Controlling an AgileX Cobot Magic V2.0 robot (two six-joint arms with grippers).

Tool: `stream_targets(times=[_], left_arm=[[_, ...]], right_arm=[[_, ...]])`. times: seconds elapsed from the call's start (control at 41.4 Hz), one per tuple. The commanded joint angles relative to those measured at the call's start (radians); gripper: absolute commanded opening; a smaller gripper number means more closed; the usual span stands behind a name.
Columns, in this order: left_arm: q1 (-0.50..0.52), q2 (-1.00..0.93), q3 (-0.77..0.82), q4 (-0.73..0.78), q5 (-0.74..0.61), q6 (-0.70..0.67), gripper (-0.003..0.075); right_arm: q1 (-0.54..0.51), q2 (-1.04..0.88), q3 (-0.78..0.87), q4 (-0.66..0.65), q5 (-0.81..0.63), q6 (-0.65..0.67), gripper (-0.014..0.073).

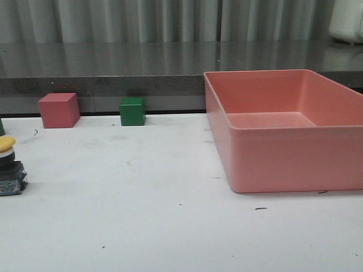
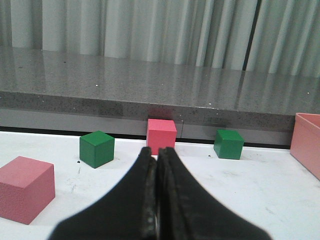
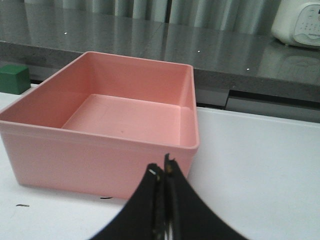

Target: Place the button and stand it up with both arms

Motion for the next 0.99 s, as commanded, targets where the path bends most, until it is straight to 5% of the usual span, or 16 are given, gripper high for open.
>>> stream_targets(times=[0.0,0.483,0.676,0.965], left_arm=[[0.004,-0.025,0.015,-0.009,-0.087,0.000,-0.0020],[0.004,-0.023,0.015,-0.009,-0.087,0.000,-0.0020],[0.004,-0.023,0.015,-0.009,-0.087,0.000,-0.0020],[0.004,-0.023,0.015,-0.009,-0.087,0.000,-0.0020]], right_arm=[[-0.019,-0.021,0.005,0.004,-0.135,-0.005,-0.0068],[-0.019,-0.020,0.005,0.061,-0.148,-0.002,-0.0068],[-0.029,-0.020,0.005,0.055,-0.159,0.119,-0.0068],[-0.068,-0.021,0.005,0.020,-0.161,0.133,-0.0068]])
